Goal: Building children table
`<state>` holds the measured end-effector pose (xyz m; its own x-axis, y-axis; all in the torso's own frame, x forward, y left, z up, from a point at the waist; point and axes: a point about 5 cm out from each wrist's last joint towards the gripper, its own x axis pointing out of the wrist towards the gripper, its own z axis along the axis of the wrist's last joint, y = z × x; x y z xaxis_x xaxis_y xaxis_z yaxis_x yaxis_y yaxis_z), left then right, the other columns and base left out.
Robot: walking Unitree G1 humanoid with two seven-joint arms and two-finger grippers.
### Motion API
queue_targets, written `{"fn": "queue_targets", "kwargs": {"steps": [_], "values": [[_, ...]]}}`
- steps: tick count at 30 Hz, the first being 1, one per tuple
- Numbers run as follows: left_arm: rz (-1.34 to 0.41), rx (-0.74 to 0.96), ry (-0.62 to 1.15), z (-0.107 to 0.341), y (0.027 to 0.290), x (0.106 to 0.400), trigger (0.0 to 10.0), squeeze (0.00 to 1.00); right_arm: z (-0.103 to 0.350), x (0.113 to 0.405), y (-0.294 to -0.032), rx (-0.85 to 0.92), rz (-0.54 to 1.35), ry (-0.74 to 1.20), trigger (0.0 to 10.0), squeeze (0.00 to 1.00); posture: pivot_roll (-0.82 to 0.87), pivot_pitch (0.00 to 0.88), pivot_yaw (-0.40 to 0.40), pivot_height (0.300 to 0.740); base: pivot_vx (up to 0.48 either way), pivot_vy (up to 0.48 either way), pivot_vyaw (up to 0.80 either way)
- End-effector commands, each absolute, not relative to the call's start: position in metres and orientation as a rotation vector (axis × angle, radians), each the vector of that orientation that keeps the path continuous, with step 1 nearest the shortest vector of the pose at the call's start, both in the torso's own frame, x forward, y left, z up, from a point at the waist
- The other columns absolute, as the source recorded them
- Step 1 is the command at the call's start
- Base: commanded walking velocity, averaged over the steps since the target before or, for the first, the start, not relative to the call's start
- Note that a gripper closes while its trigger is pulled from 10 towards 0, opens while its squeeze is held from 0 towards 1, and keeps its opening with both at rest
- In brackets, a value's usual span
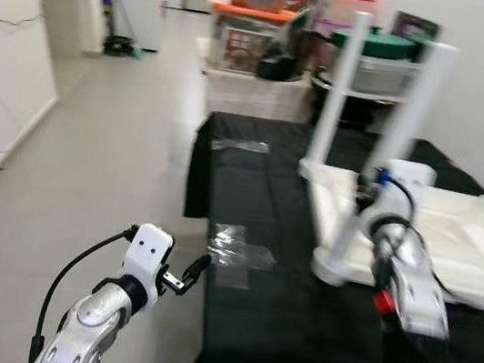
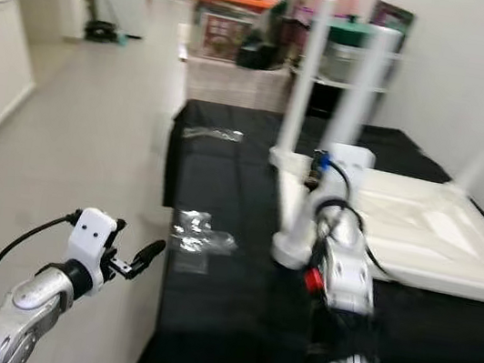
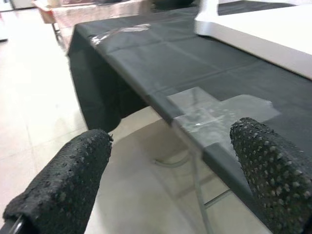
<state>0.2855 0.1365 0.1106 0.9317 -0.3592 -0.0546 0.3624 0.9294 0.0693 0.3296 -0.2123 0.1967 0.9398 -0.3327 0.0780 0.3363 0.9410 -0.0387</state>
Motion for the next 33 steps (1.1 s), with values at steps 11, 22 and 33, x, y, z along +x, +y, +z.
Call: {"fn": "queue_targets", "kwargs": {"steps": [11, 22, 33], "values": [[-0.383, 0.099, 0.051, 0.109, 0.135, 0.286, 10.0, 0.00, 0.148, 0.314, -0.169, -0.075, -0.284, 0.198, 0.0, 0.00, 0.05, 0.000, -0.039, 0.740, 0.000, 0.000, 0.00], [-0.394, 0.095, 0.049, 0.109, 0.131, 0.286, 10.0, 0.00, 0.222, 0.323, -0.159, -0.237, 0.652, -0.170, 10.0, 0.00, 0.04, 0.000, -0.038, 0.740, 0.000, 0.000, 0.00], [-0.371, 0.098, 0.047, 0.110, 0.137, 0.284, 10.0, 0.00, 0.215, 0.333, -0.171, -0.275, 0.812, -0.067, 10.0, 0.00, 0.07, 0.000, -0.055, 0.740, 0.000, 0.000, 0.00]]}}
